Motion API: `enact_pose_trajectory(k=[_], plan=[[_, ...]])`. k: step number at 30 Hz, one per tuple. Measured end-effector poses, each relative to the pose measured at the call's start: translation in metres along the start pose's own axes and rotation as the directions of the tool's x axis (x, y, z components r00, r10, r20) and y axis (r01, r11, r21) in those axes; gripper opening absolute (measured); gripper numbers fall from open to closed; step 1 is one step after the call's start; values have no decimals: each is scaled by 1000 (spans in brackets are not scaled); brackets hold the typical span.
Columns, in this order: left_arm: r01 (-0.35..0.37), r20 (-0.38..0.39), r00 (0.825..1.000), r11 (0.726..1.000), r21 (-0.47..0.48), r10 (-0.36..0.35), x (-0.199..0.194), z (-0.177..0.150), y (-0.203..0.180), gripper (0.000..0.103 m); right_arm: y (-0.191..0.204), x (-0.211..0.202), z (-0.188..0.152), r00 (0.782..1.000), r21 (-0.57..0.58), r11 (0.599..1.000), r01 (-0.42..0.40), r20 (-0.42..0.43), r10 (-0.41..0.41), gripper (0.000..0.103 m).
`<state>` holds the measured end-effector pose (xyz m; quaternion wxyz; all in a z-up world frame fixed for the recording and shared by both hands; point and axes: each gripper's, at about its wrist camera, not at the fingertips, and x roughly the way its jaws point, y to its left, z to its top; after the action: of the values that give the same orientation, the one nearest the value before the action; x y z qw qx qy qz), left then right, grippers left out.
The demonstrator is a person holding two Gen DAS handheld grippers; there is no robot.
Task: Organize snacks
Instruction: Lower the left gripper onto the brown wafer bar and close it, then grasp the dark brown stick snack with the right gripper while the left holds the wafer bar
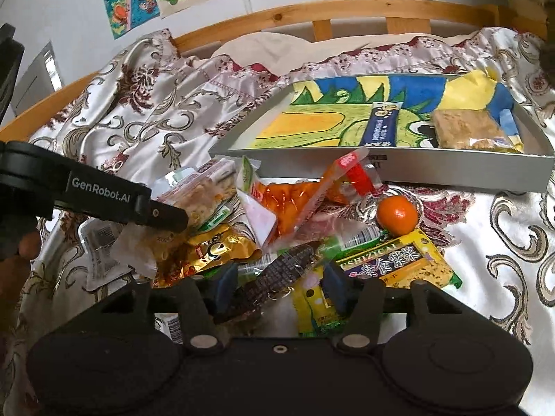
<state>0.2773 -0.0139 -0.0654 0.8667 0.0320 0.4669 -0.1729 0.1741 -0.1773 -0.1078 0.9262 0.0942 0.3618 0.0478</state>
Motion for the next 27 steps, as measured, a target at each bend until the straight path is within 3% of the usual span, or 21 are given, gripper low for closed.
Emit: enact_pose_trajectory(k=[4, 11, 16, 22, 27], plan=[[-3, 7, 1000, 1000, 5, 3, 0, 0, 0, 42, 3, -2, 0, 1000, 13, 1000, -18, -11, 18, 64], [-28, 41, 999, 997, 72, 25, 4, 4, -6, 43, 3, -8, 3, 995, 60, 994, -96, -1, 96, 56], [-30, 57, 998, 995, 99, 25, 8, 5, -6, 43, -3, 0, 0, 993, 134, 986, -94, -61, 103, 56], [-58, 66, 997, 991, 118, 50, 10, 6, -10, 42, -10, 2, -2, 979, 246, 959, -139, -115, 171, 66], [-60, 65, 996, 991, 118, 53, 8, 5, -12, 40, -7, 4, -2, 980, 247, 959, -136, -109, 167, 62]])
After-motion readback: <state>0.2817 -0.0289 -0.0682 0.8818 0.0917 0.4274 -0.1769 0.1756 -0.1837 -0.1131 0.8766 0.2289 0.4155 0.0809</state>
